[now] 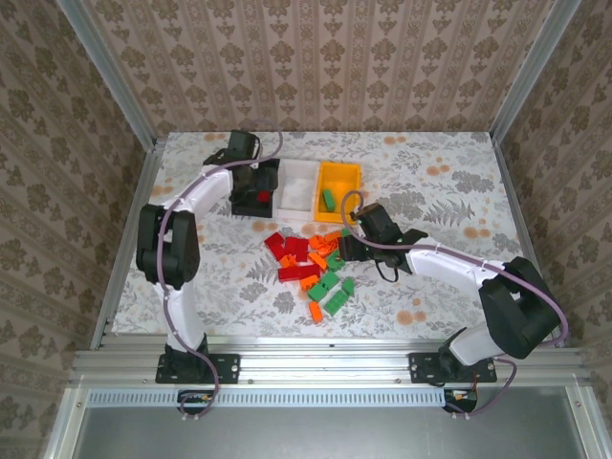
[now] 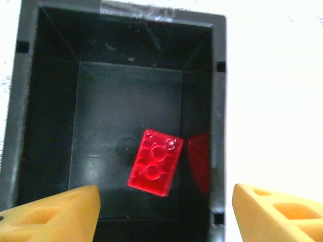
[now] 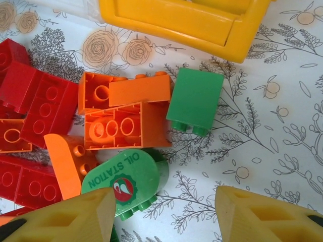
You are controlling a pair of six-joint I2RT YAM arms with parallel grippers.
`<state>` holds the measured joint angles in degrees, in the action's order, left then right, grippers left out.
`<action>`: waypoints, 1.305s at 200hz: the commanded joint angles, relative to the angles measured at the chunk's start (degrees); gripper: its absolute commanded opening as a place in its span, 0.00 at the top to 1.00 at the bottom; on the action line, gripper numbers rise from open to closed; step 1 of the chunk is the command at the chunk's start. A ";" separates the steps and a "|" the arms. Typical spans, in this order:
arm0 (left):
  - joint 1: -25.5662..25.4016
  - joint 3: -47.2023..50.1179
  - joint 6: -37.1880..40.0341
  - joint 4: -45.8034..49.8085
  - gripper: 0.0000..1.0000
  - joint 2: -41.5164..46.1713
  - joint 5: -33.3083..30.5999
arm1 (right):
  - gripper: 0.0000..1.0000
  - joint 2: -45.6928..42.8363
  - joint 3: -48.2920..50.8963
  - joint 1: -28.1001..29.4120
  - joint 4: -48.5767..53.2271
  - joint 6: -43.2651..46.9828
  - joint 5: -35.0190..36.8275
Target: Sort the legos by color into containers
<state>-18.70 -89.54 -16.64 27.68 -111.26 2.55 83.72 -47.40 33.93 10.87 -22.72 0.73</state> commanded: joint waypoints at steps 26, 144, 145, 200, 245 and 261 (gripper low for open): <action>-0.43 10.69 -2.49 -4.62 0.27 12.87 3.02 | 0.59 2.51 -4.23 6.25 3.91 1.14 3.45; -0.64 65.06 -26.41 -28.86 0.00 57.21 12.50 | 0.57 23.24 -21.76 13.11 10.22 8.35 10.84; -0.64 65.17 -26.46 -28.80 0.00 57.38 12.54 | 0.57 23.33 -21.81 13.10 10.27 8.33 10.81; -0.64 68.09 -27.32 -28.83 0.00 61.60 13.38 | 0.63 25.75 -22.74 13.19 10.51 7.68 10.91; -0.71 69.11 -27.58 -28.90 0.00 63.17 13.19 | 0.69 28.46 -24.62 13.71 11.10 7.38 11.03; -0.64 70.08 -27.88 -29.34 0.00 65.19 12.54 | 0.71 28.30 -24.37 13.88 10.22 6.40 10.91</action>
<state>-19.46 -21.06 -43.57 -0.51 -48.95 15.22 110.37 -71.02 47.24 19.73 -15.18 10.96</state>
